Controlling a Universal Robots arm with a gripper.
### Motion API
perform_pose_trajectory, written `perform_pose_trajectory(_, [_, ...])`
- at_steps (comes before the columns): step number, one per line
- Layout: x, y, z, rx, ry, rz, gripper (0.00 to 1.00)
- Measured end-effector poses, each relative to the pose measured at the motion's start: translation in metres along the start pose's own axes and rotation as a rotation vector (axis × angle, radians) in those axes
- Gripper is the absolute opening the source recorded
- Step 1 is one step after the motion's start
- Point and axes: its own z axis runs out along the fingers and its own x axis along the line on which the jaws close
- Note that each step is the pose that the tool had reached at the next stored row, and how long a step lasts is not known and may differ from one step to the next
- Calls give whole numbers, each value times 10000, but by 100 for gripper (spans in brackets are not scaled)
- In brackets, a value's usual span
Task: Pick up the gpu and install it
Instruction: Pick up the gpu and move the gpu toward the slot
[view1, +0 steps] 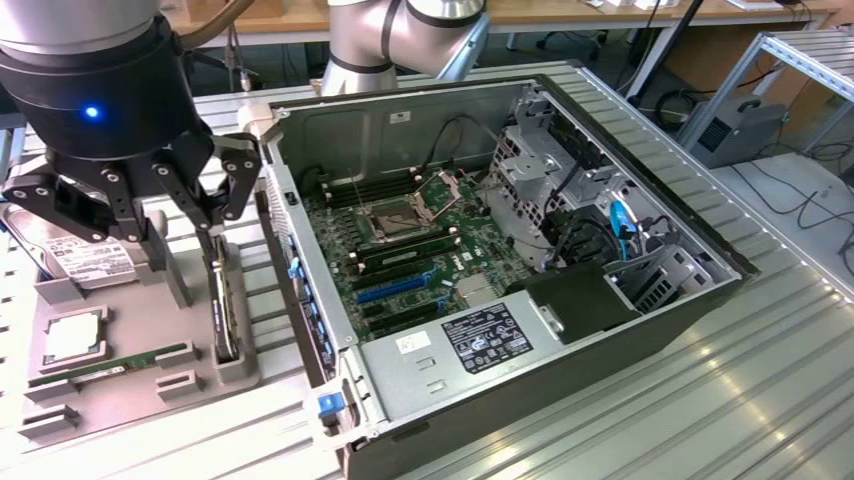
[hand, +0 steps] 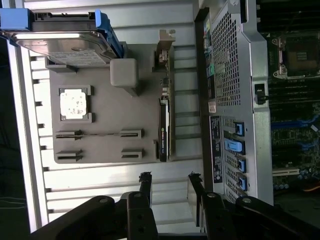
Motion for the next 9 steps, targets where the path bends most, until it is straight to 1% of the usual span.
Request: perform_pose_trajectory(9, [2,2,42,8,0,2,42])
